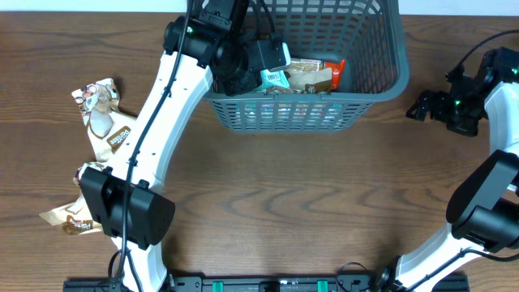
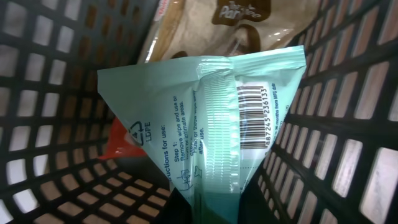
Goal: Pack container
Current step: 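Carry the Paniree pouch over the basket and release it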
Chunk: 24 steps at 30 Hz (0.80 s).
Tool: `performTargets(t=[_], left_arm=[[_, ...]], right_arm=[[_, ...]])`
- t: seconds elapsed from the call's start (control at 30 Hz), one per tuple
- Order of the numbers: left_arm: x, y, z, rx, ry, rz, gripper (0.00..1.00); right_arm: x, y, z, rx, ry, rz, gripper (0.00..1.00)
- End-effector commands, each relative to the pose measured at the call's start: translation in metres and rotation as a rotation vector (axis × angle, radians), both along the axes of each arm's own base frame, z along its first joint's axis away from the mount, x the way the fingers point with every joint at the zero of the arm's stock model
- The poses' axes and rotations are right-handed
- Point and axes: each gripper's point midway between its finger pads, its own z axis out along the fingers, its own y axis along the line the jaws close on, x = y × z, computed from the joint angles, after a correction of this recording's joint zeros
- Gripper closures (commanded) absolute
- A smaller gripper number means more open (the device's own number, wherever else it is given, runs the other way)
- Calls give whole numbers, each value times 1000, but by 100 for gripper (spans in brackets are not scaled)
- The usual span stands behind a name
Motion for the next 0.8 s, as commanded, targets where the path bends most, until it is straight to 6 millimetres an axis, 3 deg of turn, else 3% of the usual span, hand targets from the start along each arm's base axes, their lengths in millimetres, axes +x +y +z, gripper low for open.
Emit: performTargets(t=[0.0, 0.07, 0.1, 0.43, 0.5, 0.57, 0.6, 0.67, 0.7, 0.77], left_arm=[[10, 8, -34, 61, 47, -13, 79], [11, 8, -37, 63, 51, -13, 61], [11, 8, -37, 63, 50, -13, 58], [7, 9, -16, 43, 13, -3, 52], [4, 10, 0, 28, -19, 5, 51], [7, 18, 23, 12, -70, 97, 39], [12, 25, 36, 0, -101, 182, 31], [21, 44, 66, -43, -169, 388, 7], [23, 57, 84, -71, -209, 493, 1], [18, 78, 113, -97, -275, 589, 1]], right_arm=[[-1, 4, -2, -1, 9, 24, 1], [-1, 4, -2, 1, 12, 24, 1], [-2, 5, -3, 2, 15, 24, 1], [-4, 5, -3, 5, 22, 24, 1], [-4, 5, -3, 5, 22, 25, 1], [-4, 5, -3, 5, 22, 25, 1], [-4, 5, -3, 5, 23, 25, 1], [-4, 6, -3, 4, 22, 31, 1], [-4, 6, -3, 4, 23, 31, 1], [-4, 6, -3, 4, 23, 31, 1]])
